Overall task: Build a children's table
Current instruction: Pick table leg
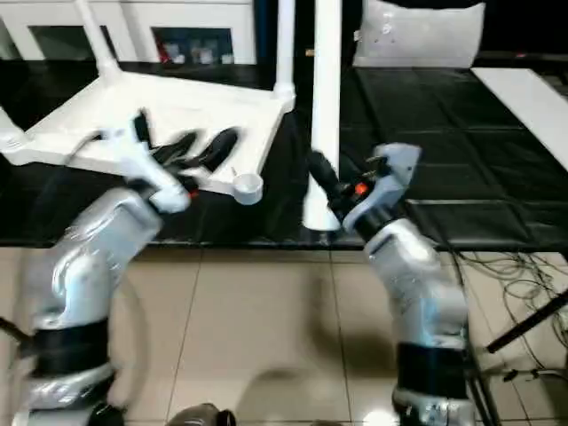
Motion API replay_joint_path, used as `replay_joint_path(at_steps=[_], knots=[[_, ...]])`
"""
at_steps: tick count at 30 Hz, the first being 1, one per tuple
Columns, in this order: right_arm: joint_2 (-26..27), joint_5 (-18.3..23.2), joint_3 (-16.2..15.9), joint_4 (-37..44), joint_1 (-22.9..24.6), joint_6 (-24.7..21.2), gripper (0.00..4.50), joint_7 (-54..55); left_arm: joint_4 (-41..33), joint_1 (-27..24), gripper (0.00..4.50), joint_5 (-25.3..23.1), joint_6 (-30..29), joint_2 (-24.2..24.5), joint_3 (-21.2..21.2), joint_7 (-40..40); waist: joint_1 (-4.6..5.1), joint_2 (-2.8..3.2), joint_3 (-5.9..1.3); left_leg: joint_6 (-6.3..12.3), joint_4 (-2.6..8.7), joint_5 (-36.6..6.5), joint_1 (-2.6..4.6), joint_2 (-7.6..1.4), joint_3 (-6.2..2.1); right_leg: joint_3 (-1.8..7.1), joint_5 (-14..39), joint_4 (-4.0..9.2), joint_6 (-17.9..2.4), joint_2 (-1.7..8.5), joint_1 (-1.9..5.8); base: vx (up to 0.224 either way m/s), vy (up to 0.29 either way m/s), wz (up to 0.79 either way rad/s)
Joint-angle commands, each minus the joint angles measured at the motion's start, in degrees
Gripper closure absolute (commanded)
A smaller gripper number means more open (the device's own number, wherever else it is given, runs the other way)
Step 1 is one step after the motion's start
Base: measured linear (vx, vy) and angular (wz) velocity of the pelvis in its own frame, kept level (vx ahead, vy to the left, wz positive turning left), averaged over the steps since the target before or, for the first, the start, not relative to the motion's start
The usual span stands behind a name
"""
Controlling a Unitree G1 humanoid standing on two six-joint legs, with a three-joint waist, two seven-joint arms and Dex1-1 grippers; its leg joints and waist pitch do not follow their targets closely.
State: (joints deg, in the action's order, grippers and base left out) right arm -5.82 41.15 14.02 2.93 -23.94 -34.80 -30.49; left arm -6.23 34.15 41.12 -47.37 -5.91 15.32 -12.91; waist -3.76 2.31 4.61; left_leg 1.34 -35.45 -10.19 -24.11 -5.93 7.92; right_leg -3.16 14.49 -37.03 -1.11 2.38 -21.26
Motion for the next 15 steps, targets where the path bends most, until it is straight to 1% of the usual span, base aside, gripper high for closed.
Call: replay_joint_path(at_steps=[1, 2, 3, 4, 5, 7, 8, 9, 10, 11, 12, 13, 14, 15], knots=[[-0.9, 4.1, -0.4, 0.2, -0.7, -2.6, 2.64, -3.7, 1.5, 2.2, 0.0, 6.3, -3.0, -2.0, 1.6, 1.3, -0.61, -1.19, -5.42, 9.68, 2.8, 4.0, 1.36, -6.95, -2.53, 3.23, -16.5, 2.69, -16.8, 8.1, 2.66, 0.0, 0.0, 0.0], [-1.3, 4.5, -0.7, 0.1, -0.7, -3.0, 2.64, -4.4, 1.9, 2.7, 0.0, 7.4, -3.4, -2.4, 1.9, 1.3, -0.93, -1.12, -5.47, 10.11, 2.65, 3.9, 1.36, -6.94, -2.51, 3.15, -16.4, 2.73, -16.9, 8.21, 2.6, 0.0, 0.0, 0.0], [-1.9, 4.8, -1.3, 0.2, -0.7, -3.5, 2.64, -5.4, 2.4, 3.5, 0.0, 8.5, -3.5, -3.0, 2.1, 0.9, -0.99, -1.64, -5.47, 10.61, 2.65, 3.7, 1.24, -7.07, -2.37, 3.11, -15.4, 2.79, -16.8, 8.16, 2.68, 0.0, 0.0, 0.0], [-2.4, 4.9, -2.0, 0.4, -0.6, -4.0, 2.64, -6.3, 3.0, 4.4, 0.0, 9.7, -3.7, -3.5, 2.4, 0.6, -1.35, -1.33, -5.38, 10.48, 2.61, 3.0, 1.35, -7.14, -2.3, 3.06, -13.6, 2.85, -16.5, 8.09, 2.44, 0.0, 0.0, 0.0], [-2.7, 5.0, -2.7, 0.7, -0.4, -4.4, 2.64, -7.1, 3.5, 5.2, 0.0, 11.0, -3.9, -4.0, 2.7, 0.4, -1.49, -1.3, -5.32, 10.26, 2.59, 2.5, 1.38, -7.14, -2.26, 3.08, -12.4, 2.95, -16.3, 8.11, 2.4, 0.0, 0.0, 0.0], [-2.9, 5.7, -2.8, 1.0, -0.4, -5.3, 2.64, -7.7, 3.8, 5.9, 0.0, 11.9, -4.6, -4.1, 2.9, 0.4, -1.89, -1.28, -5.12, 8.83, 2.87, 0.0, 1.6, -7.43, -2.22, 3.15, -8.2, 3.34, -16.0, 8.2, 2.26, 0.0, 0.0, 0.0], [-2.9, 5.8, -2.8, 1.1, -0.4, -5.4, 2.64, -7.7, 3.8, 5.9, 0.0, 12.0, -4.7, -4.1, 2.9, 0.4, -1.89, -1.28, -5.12, 8.83, 2.87, 0.0, 1.6, -7.43, -2.22, 3.15, -8.2, 3.34, -16.0, 8.2, 2.26, 0.0, 0.0, 0.0], [-3.3, 5.8, -3.5, 1.6, -0.2, -6.1, 2.64, -8.6, 3.9, 6.3, 0.0, 11.8, -5.6, -3.8, 2.5, 0.2, -1.96, -1.27, -5.03, 7.92, 3.08, -1.1, 1.82, -7.57, -2.18, 3.16, -6.3, 3.49, -15.8, 8.09, 2.11, 0.0, 0.0, 0.0], [-3.6, 5.5, -4.3, 2.1, 0.1, -6.5, 2.64, -9.0, 4.0, 6.4, 0.0, 11.6, -5.9, -3.8, 2.3, 0.2, -2.1, -1.21, -5.03, 7.52, 3.12, -1.6, 2.03, -7.62, -2.12, 3.12, -5.6, 3.54, -15.6, 8.0, 2.03, 0.0, 0.0, 0.0], [-3.8, 5.5, -4.7, 2.4, 0.3, -6.7, 2.64, -9.3, 4.1, 6.6, 0.0, 11.8, -6.1, -3.7, 2.2, 0.5, -2.21, -1.19, -4.92, 6.71, 3.26, -2.7, 2.23, -7.67, -1.93, 3.14, -4.3, 3.78, -15.4, 8.12, 1.91, 0.0, 0.0, 0.0], [-3.9, 5.5, -4.9, 2.4, 0.3, -6.7, 2.64, -9.3, 4.1, 6.6, 0.0, 11.8, -6.2, -3.6, 2.1, 0.6, -2.27, -1.21, -4.8, 5.74, 3.5, -4.0, 2.17, -7.7, -1.85, 3.09, -2.8, 3.98, -15.0, 8.2, 2.01, 0.0, 0.0, 0.0], [-4.3, 4.9, -5.7, 2.6, 0.4, -6.5, 2.64, -9.4, 4.0, 6.6, 0.0, 12.4, -6.1, -3.5, 1.9, 0.6, -2.27, -1.33, -4.86, 4.86, 3.61, -4.7, 2.23, -7.74, -1.78, 3.07, -2.1, 4.01, -14.7, 8.3, 2.05, 0.0, 0.0, 0.0], [-4.4, 4.5, -6.0, 2.6, 0.5, -6.4, 2.64, -9.4, 3.9, 6.5, 0.0, 12.6, -5.9, -3.3, 1.7, 0.6, -2.33, -1.27, -4.87, 4.47, 3.67, -4.7, 2.23, -7.78, -1.83, 3.02, -1.9, 3.97, -14.5, 8.33, 2.08, 0.0, 0.0, 0.0], [-5.0, 3.2, -7.1, 2.4, 0.6, -5.6, 2.64, -9.6, 3.5, 6.3, 0.0, 11.8, -4.5, -2.2, 0.4, 0.3, -2.39, -1.19, -4.86, 3.9, 3.83, -5.0, 2.26, -7.82, -1.79, 2.99, -1.6, 4.01, -14.0, 8.25, 1.98, 0.0, 0.0, 0.0]])
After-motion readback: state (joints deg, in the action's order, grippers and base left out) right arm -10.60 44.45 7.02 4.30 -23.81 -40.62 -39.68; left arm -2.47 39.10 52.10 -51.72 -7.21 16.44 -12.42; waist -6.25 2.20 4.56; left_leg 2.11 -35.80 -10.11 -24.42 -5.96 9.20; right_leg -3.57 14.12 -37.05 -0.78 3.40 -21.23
